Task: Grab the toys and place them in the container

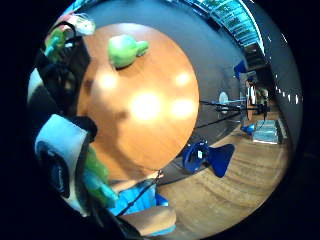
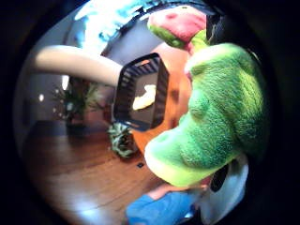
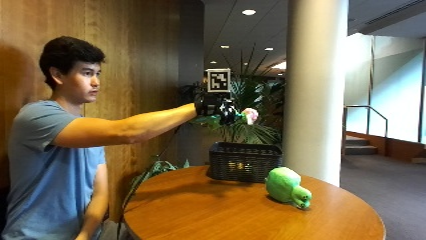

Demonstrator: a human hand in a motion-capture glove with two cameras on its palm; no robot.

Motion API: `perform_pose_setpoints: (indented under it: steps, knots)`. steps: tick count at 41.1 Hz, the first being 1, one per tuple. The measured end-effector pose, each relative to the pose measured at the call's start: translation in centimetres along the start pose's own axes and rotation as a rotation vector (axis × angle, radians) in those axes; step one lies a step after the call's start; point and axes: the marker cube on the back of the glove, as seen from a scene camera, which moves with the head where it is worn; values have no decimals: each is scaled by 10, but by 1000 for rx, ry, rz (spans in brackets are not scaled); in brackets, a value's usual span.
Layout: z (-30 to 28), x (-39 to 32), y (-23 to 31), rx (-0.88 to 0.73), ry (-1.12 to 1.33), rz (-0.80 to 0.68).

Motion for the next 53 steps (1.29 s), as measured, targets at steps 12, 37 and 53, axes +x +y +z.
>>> perform_pose_setpoints:
  steps: [12, 37, 53]
  knots:
    - [-40, -92, -30, 95, -109, -62]
    - [14, -191, -64, 10, -187, -172]
    - [44, -186, -68, -185, -153, -181]
